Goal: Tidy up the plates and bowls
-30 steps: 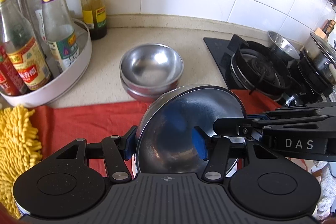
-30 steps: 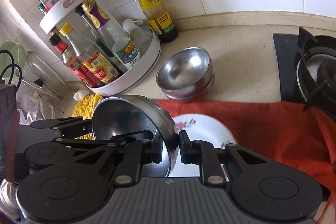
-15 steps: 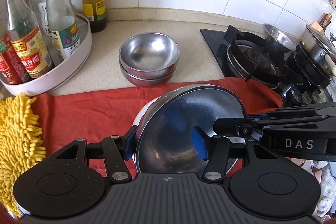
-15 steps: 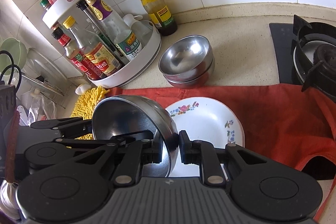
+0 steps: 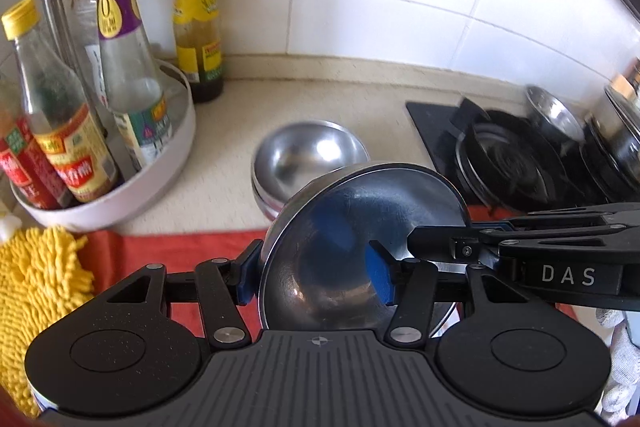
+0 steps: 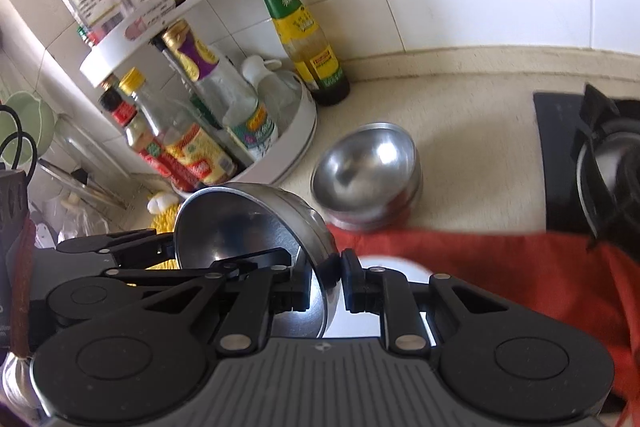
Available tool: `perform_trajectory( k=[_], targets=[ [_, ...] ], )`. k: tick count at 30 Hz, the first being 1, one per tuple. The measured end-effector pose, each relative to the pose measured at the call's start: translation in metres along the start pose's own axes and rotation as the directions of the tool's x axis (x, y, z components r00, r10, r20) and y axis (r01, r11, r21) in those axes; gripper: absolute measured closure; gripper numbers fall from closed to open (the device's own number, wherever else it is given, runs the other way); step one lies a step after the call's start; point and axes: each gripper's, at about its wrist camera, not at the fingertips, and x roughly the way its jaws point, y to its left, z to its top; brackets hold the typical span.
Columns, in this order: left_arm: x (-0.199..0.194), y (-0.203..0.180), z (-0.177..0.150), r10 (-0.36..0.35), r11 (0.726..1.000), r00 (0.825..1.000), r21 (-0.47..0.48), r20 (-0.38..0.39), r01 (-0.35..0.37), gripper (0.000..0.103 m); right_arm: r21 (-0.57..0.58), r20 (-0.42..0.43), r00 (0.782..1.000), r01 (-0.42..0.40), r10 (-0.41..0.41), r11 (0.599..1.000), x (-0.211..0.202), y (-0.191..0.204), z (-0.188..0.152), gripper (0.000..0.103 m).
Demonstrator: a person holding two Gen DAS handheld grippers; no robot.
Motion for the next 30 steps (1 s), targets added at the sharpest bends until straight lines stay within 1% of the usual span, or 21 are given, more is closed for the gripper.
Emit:
perform_trajectory(
  k=[7,15,17,20,25,30],
  targets=[
    [0.032,0.011,0.038,0.029,0.999,1.000,-0.043,0.001,-0.029,0.043,-0.006,-0.028,0.999,-0.020,0.020,1.000,0.034,-0.018,0.046,0.086],
    [0.080,0.024,0.064,0.033,0.995,0.998,-0.096,-0.044,-0.037,0.043,0.004,-0.090,0.996,-0.020,0.020,1.000,0.077,-0.042,0.076,0.086],
    [0.091,0.027,0.068,0.032,0.994,0.998,-0.104,-0.057,-0.038,0.043,0.007,-0.086,0.996,-0.011,0.011,1.000,0.084,-0.048,0.081,0.083],
    [0.099,0.030,0.071,0.055,0.992,0.997,-0.111,-0.058,-0.062,0.041,-0.019,-0.056,0.998,0.023,-0.024,1.000,0.088,-0.052,0.088,0.075],
    [0.099,0.041,0.072,0.059,0.989,0.996,-0.135,-0.060,-0.067,0.039,-0.026,-0.073,0.997,0.012,-0.014,1.000,0.090,-0.065,0.093,0.072],
    [0.098,0.043,0.067,0.038,0.989,0.997,-0.138,-0.067,-0.047,0.034,-0.006,-0.116,0.993,-0.007,0.006,1.000,0.099,-0.075,0.088,0.071]
  ],
)
